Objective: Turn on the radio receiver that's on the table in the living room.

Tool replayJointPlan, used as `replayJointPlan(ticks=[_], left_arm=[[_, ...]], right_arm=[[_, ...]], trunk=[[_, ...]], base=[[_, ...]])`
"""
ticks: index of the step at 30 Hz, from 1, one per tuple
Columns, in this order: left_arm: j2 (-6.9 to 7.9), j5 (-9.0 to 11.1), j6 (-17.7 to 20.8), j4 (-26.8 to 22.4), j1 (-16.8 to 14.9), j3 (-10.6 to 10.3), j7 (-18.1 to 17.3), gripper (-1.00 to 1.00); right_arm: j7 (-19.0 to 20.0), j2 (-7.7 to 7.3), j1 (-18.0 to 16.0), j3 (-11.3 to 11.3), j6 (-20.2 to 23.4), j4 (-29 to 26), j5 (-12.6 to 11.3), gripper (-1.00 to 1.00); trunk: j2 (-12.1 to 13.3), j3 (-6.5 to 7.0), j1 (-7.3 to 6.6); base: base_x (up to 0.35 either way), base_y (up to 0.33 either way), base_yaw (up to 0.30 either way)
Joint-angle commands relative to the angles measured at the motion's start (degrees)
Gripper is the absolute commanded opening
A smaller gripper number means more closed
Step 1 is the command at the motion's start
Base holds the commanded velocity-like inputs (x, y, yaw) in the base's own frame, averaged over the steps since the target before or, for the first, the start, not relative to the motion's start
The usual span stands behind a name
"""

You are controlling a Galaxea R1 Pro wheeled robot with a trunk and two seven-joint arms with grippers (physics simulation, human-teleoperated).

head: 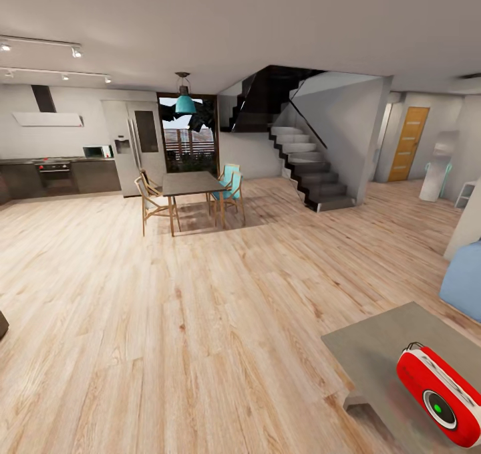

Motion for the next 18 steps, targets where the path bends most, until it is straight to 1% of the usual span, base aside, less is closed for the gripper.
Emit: replayJointPlan(ticks=[1, 18], left_arm=[[0.00, 0.0, 0.0, 0.0, 0.0, 0.0, 0.0, -1.00], [-0.20, 0.1, 0.0, 0.0, 0.0, 0.0, -0.1, -1.00]], right_arm=[[0.0, 0.00, 0.0, 0.0, 0.0, 0.0, 0.0, 1.00], [0.0, 0.00, 0.0, 0.0, 0.0, 0.0, 0.0, 1.00]], trunk=[[0.0, 0.00, 0.00], [0.0, 0.00, 0.00]], base=[[0.000, 0.000, 0.000], [0.000, 0.000, 0.000]])
